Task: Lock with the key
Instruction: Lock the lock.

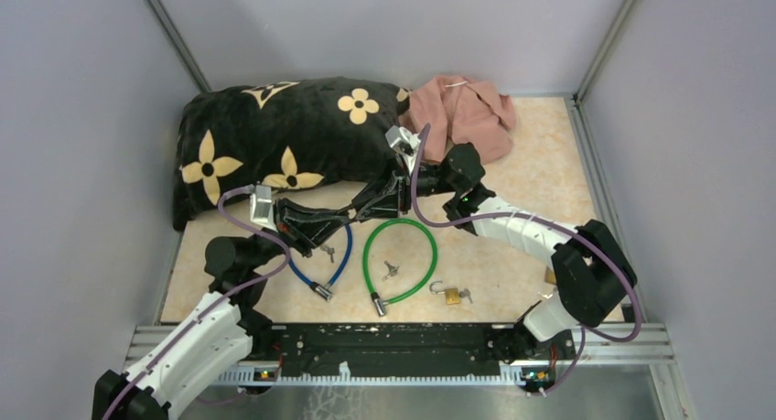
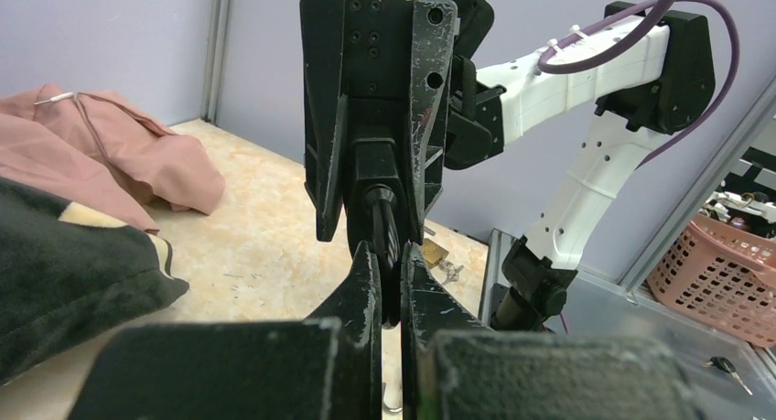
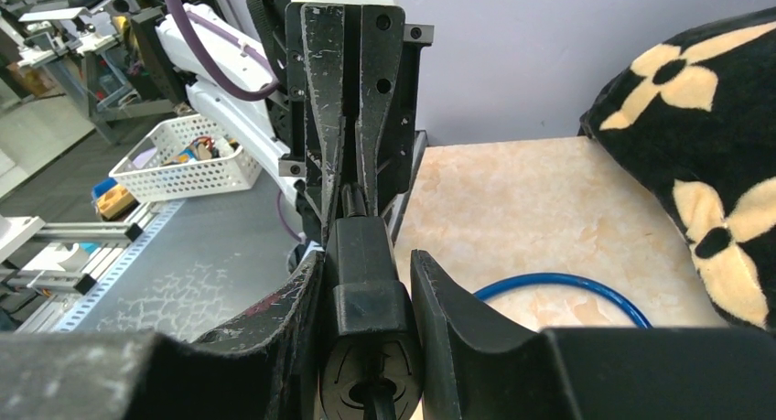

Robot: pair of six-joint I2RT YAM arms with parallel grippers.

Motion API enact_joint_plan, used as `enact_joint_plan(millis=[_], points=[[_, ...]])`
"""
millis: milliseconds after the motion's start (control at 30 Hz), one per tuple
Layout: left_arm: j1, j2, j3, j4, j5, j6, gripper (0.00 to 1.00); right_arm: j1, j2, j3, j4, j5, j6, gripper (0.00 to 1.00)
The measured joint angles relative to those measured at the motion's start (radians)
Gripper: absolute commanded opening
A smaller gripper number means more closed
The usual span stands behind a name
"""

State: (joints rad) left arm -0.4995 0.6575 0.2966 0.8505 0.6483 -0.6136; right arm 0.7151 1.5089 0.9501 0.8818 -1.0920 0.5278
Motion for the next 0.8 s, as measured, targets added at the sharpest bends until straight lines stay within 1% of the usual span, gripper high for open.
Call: enact_joint_plan(millis=[400,800], points=[[-0.001,0.046,0.031,-0.033,-0.01,0.046,0.0,-0.002,-0.034,0.0,-0.105,0.048,-0.07,0.0],[-0.002,0.097,0.056,-0.019,-0.017,0.068,0.0,-0.006,-0.051,0.0,-0.138,0.085,-0.107,0.0]])
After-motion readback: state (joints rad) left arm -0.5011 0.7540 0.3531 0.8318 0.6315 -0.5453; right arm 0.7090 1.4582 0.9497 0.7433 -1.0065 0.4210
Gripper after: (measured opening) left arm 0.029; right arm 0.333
